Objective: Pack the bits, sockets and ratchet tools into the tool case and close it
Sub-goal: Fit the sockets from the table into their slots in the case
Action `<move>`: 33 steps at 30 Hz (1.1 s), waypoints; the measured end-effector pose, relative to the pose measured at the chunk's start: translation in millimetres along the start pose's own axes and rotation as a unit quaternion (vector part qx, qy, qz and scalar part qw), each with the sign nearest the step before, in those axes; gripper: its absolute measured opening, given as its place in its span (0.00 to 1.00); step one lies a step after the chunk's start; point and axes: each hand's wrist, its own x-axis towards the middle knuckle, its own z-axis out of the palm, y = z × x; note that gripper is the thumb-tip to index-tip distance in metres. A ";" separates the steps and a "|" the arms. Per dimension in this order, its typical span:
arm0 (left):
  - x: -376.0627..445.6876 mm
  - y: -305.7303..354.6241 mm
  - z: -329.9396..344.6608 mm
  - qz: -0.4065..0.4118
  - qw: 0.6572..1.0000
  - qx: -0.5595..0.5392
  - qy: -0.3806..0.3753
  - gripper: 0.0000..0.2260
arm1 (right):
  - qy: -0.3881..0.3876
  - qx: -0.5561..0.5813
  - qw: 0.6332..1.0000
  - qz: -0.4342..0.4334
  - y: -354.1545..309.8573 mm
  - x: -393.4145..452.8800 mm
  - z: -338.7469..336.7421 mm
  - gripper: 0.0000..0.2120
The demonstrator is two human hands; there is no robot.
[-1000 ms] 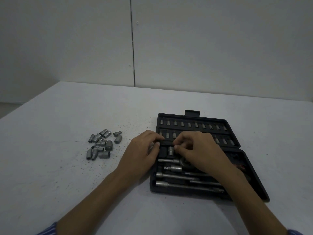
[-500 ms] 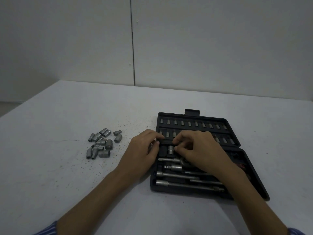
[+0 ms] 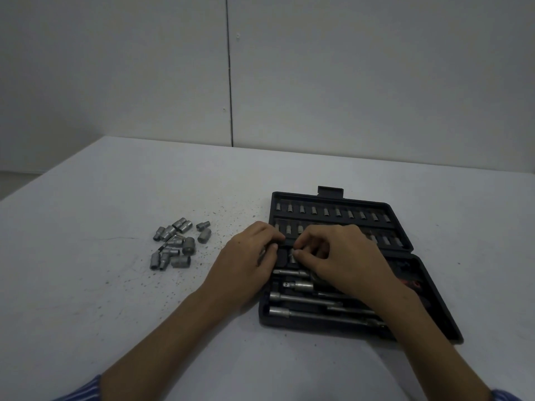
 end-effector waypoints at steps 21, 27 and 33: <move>-4.2 7.3 -4.7 -0.017 1.000 0.006 -0.023 0.09 | 0.013 0.000 1.000 -0.015 -3.2 -0.4 2.3 0.03; -10.2 2.6 -17.3 -0.041 0.998 0.019 -0.033 0.13 | 0.012 0.036 0.998 -0.048 -14.9 4.1 6.7 0.01; -19.6 -13.6 -42.1 -0.067 0.995 0.074 0.002 0.14 | 0.002 0.053 0.995 -0.081 -33.2 8.9 18.9 0.04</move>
